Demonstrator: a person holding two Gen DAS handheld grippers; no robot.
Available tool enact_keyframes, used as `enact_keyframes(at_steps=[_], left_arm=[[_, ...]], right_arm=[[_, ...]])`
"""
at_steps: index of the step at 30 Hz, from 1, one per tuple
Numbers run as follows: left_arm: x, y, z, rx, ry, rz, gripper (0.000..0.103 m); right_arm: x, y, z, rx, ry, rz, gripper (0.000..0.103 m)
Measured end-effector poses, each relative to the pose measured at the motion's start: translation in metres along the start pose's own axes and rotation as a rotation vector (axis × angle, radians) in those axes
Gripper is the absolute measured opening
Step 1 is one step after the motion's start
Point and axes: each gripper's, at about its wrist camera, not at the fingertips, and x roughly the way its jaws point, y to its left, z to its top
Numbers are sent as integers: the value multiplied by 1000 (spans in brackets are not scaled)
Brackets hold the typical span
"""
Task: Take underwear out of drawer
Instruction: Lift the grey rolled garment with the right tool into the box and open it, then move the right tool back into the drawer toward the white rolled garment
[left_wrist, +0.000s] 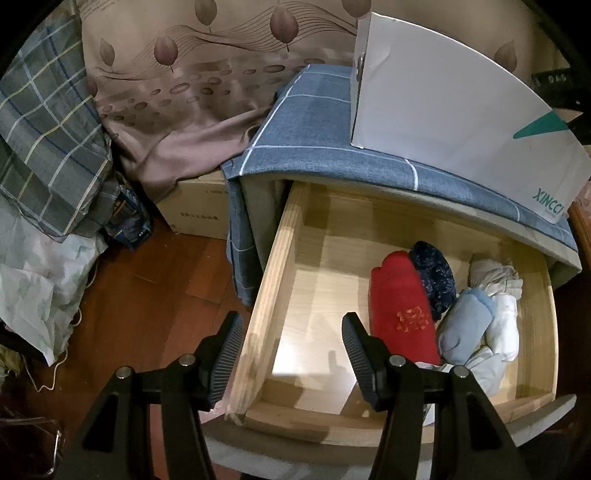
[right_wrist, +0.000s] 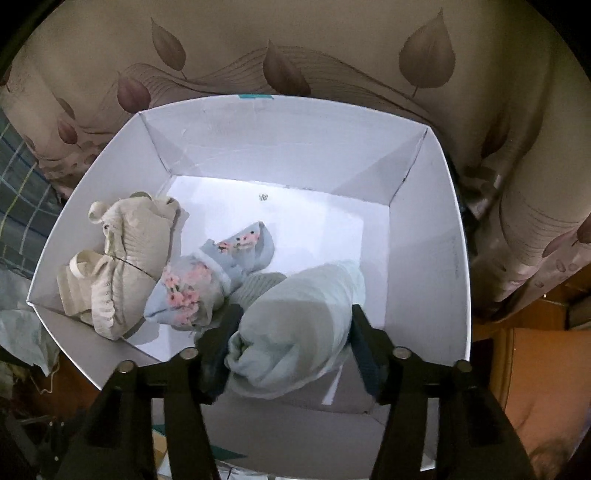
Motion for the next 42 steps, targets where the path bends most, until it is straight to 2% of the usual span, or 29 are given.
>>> enact_keyframes(at_steps=[4,9,14,17,22,28,35,42], left_arm=[[0,0,0,1,2,1,57],[1,0,0,-2,6,6,57],[1,-1,-1,-1,7,8,57],[1,-1,-1,-1,9,9,57],[3,1,-2,-4,13,16,57],[3,2,-1,-7,19,16,57],[5,3,-2,-9,25,16,57],[7,1,-3,0,36,20,57]], right_arm=[[-17,-2,4,10,-46,18,64],[-59,-4,-4,7,-94,69,64],[-92,-3,-44,-50,-69,108,64],[-95,-2,-77,-82,-23,112,64],[-57,-8,-132,-82,111,102,63],[11,-13,-170,-48,245,96,60],[71,-15,-184,-24,326,65,58],[109,-7,-189,-67,375,28,58]])
